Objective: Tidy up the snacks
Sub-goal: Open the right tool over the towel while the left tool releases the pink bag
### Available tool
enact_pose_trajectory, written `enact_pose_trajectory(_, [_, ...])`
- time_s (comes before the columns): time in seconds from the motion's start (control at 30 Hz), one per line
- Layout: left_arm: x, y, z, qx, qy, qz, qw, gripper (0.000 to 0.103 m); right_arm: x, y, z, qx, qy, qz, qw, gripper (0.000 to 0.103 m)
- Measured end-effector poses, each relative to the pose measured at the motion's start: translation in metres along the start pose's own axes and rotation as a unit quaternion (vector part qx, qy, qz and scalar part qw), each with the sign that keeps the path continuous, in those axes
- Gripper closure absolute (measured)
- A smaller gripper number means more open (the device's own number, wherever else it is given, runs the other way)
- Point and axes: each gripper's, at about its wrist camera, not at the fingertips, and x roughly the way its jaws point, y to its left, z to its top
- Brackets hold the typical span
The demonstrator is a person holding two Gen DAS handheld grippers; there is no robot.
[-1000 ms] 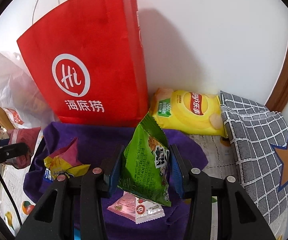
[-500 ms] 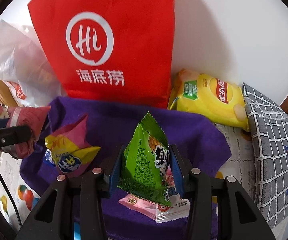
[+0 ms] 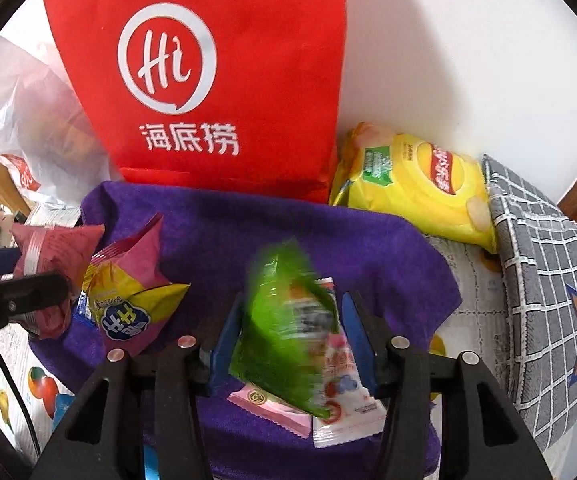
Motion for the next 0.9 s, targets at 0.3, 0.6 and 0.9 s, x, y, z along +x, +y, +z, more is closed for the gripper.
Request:
enact_pose_trajectory(0.3, [0.004,-0.008,-0.002,0.01,0.004,-0.001,0.9999,0.045,-0.025,-0.007,0.005,0.008,-0.032,-0.006,0.999,0.043])
enact_pose_trajectory(0.6, [0.006,-0.018,-0.002,0.022,0.005,-0.002,0.9997,0.035,-0.051,-0.015,0.008,0.031,-0.073,-0.001,0.997,0.042])
enact_pose_trajectory(0.9, [-0.014,-0.02,-0.001,0.019,-0.015,-0.01,0.9997,0.033,-0.073,-0.024,0.007,0.058,-0.097,-0.008,0.994,0.042])
